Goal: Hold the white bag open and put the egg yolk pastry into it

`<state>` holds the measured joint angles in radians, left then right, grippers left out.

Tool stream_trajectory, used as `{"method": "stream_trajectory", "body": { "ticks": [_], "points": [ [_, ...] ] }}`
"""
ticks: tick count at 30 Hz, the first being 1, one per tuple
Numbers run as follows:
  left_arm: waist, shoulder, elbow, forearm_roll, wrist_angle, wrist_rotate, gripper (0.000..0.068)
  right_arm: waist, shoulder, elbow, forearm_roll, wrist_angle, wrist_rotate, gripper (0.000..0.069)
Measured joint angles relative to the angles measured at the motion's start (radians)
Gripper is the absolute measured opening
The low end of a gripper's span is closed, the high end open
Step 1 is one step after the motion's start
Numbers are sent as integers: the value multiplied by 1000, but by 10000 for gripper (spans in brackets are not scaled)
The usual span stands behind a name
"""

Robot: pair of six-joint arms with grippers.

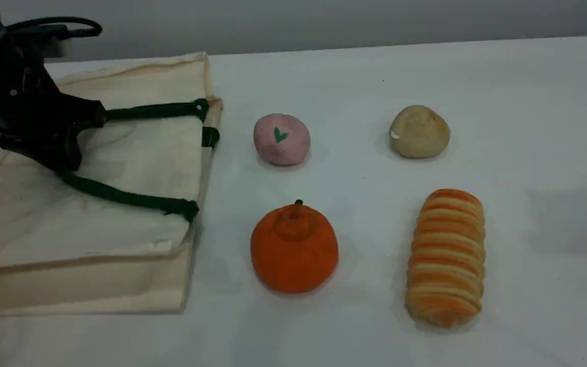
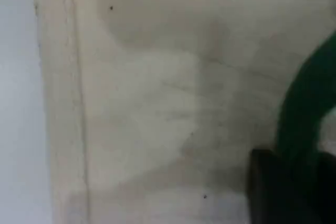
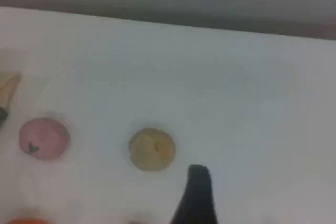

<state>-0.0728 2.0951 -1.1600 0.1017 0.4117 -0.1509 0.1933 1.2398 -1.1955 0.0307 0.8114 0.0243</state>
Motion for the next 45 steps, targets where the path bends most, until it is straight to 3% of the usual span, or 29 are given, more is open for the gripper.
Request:
{"method": "stream_trajectory", "body": {
  "ticks": [2,7,10,16,23,33,39,45],
  "points": [
    [0,0,0,0,5,4,94,0,0,0,0,2,0,565],
    [0,-4,-30,0,73,58,94,0,0,0,-2,2,0,565],
    [0,-4,-94,0,173,95,94,0,0,0,-3,2,0,565],
    [0,-19,-282,-9,413,279,94,0,-2,0,-17,36,0,565],
    [0,-102,-475,-116,613,464,94,0,-2,1,-24,47,-2,565],
    [0,-249,-583,-434,816,799,94,0,-2,2,-3,61,1,565],
    [0,-348,-590,-533,813,893,94,0,-2,3,-3,58,1,565],
    [0,-431,-595,-574,814,904,94,0,1,12,-3,61,1,565]
  ]
}}
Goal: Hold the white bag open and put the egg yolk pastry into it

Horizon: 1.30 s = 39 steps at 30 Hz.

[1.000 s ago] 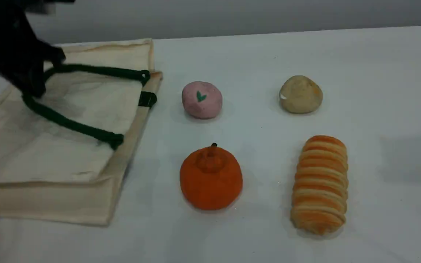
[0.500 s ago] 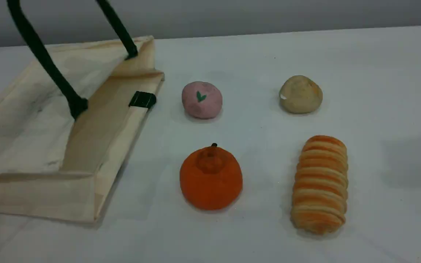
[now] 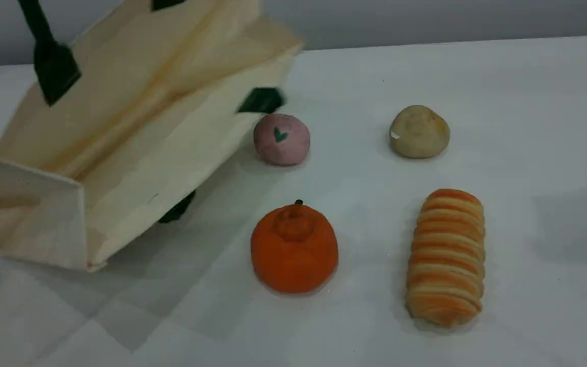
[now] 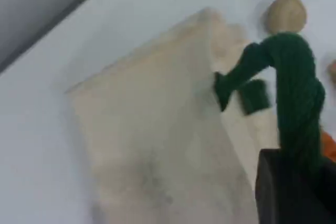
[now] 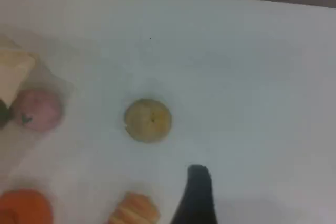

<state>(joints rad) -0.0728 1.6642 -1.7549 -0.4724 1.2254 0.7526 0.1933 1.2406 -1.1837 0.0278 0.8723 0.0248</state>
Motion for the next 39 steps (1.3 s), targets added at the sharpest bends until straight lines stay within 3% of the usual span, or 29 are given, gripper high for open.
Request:
{"method": "stream_trajectory", "body": {
  "ticks": [12,19,28,39],
  "points": [
    [0,-97,-4,60,-2,-59,94,0,64,1,27,11,-2,565],
    [0,-97,-4,57,-3,-55,94,0,186,2,59,-3,-18,565],
    [0,-97,-4,41,-3,-55,94,66,399,2,143,-111,-100,565],
    [0,-97,-4,42,-4,-55,94,69,671,1,287,-230,-171,565]
  ]
}}
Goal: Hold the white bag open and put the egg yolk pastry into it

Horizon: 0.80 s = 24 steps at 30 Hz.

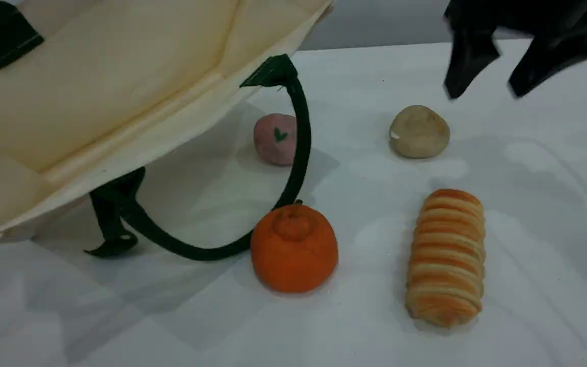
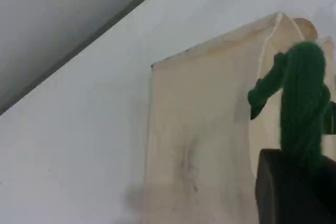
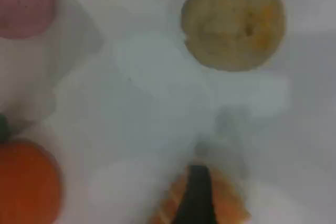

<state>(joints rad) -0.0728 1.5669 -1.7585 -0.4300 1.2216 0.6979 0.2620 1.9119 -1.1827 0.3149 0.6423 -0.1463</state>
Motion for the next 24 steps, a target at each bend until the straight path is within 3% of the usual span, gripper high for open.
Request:
{"method": "stream_trajectory", "body": {
  "ticks": [11,24],
  "points": [
    [0,0,1,-15,0,-1,94,0,95,-6,143,-197,-154,565],
    [0,0,1,-21,-1,-31,94,79,187,-67,156,-271,-201,565]
  ]
}}
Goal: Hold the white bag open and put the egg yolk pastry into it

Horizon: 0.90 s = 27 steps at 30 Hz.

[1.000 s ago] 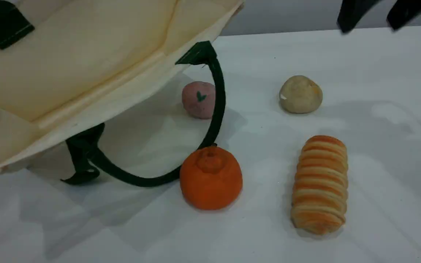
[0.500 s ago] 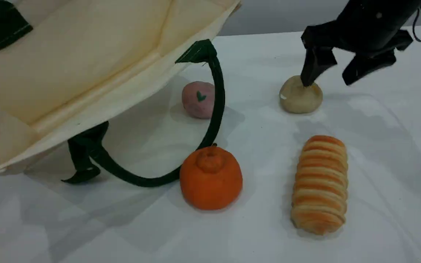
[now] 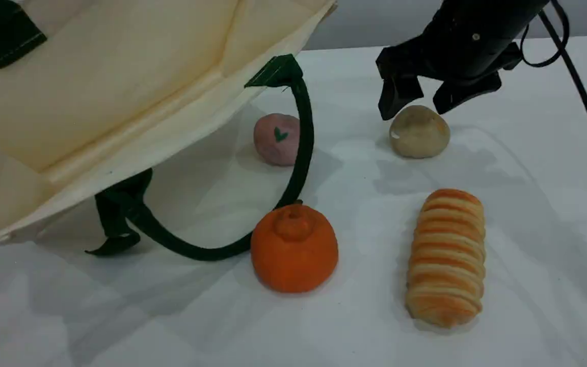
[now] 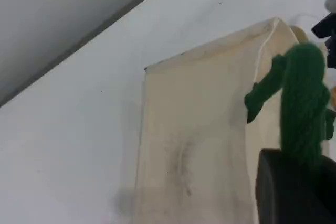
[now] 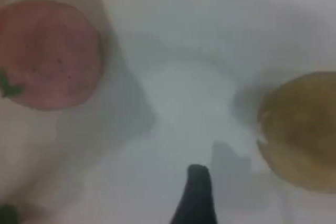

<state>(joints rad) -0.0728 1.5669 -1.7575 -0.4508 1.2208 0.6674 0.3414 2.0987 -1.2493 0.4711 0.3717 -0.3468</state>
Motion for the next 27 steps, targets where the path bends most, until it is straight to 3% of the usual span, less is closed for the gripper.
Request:
{"method": "stream_trajectory", "body": {
  "ticks": [14,22,27],
  "points": [
    [0,0,0,3,0,-3,94,-2,152,-114,-104,-9,5,562],
    [0,0,0,3,0,-3,94,-2,157,-118,-218,-57,5,444],
    [0,0,0,3,0,-3,94,-2,174,-118,-264,-95,5,421]
  ]
}}
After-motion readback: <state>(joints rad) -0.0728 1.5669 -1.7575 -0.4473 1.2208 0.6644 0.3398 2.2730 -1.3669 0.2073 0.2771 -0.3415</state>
